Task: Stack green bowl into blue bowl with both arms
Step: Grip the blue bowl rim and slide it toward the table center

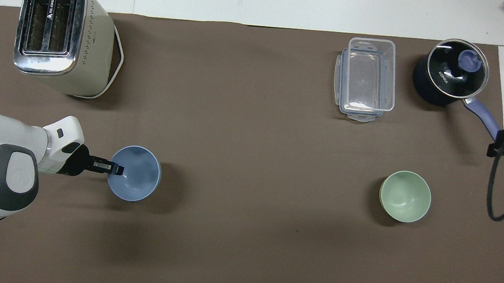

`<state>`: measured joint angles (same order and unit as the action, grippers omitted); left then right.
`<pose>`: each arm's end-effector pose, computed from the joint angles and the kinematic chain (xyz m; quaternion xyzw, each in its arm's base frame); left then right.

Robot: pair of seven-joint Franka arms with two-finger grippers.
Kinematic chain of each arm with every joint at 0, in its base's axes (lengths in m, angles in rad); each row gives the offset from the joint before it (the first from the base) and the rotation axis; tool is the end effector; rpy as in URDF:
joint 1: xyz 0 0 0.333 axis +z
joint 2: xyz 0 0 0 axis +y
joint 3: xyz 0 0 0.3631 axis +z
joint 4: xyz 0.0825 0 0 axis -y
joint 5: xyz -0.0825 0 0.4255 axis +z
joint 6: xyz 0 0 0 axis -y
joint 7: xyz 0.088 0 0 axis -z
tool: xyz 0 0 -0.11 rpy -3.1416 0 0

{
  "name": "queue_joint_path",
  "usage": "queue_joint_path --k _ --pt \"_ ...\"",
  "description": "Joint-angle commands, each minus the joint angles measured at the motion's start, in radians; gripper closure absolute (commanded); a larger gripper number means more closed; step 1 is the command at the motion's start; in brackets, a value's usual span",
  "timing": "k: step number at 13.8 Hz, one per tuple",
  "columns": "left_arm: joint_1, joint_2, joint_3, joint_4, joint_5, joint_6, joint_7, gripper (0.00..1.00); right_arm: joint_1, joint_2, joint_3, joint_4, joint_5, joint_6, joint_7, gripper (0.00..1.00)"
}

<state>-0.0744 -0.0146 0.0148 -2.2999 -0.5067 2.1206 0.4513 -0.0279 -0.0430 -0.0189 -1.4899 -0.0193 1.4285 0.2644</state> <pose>0.5231 -0.0544 0.3624 0.9709 -0.1005 -0.0388 0.2140 0.5641 -0.0291 0.7222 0.9876 -0.1562 -0.0082 0.0101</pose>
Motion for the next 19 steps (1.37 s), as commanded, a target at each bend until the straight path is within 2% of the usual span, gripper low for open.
queue_joint_path --k 1,8,10,13,16,17,18,19 --pt "-0.086 -0.002 -0.006 0.019 -0.018 -0.001 -0.116 1.0 -0.007 -0.002 0.007 0.002 0.005 0.004 0.006 0.0" --pt "-0.398 0.005 -0.004 0.008 -0.012 0.174 -0.495 1.0 -0.007 -0.002 0.007 0.003 0.005 0.004 0.006 0.0" --pt "-0.488 0.042 -0.006 -0.002 -0.012 0.255 -0.566 1.0 -0.007 -0.002 0.007 0.003 0.005 0.004 0.006 0.0" --pt "-0.582 0.076 -0.006 -0.021 -0.012 0.315 -0.626 1.0 -0.007 -0.002 0.007 0.003 0.005 0.004 0.006 0.0" --pt "-0.625 0.117 -0.006 -0.026 -0.012 0.361 -0.652 1.0 -0.007 -0.002 0.005 0.003 0.005 0.004 0.004 0.0" --pt "-0.625 0.119 -0.006 -0.026 -0.012 0.363 -0.649 0.69 -0.009 -0.002 0.004 0.003 0.005 0.007 0.004 0.0" --pt "-0.624 0.122 -0.004 -0.02 -0.012 0.363 -0.645 0.01 -0.009 -0.002 0.004 0.003 0.005 0.009 0.009 0.0" --pt "-0.608 0.114 -0.003 -0.013 -0.01 0.354 -0.637 0.0 -0.009 -0.002 0.005 0.003 0.005 0.009 0.007 0.0"
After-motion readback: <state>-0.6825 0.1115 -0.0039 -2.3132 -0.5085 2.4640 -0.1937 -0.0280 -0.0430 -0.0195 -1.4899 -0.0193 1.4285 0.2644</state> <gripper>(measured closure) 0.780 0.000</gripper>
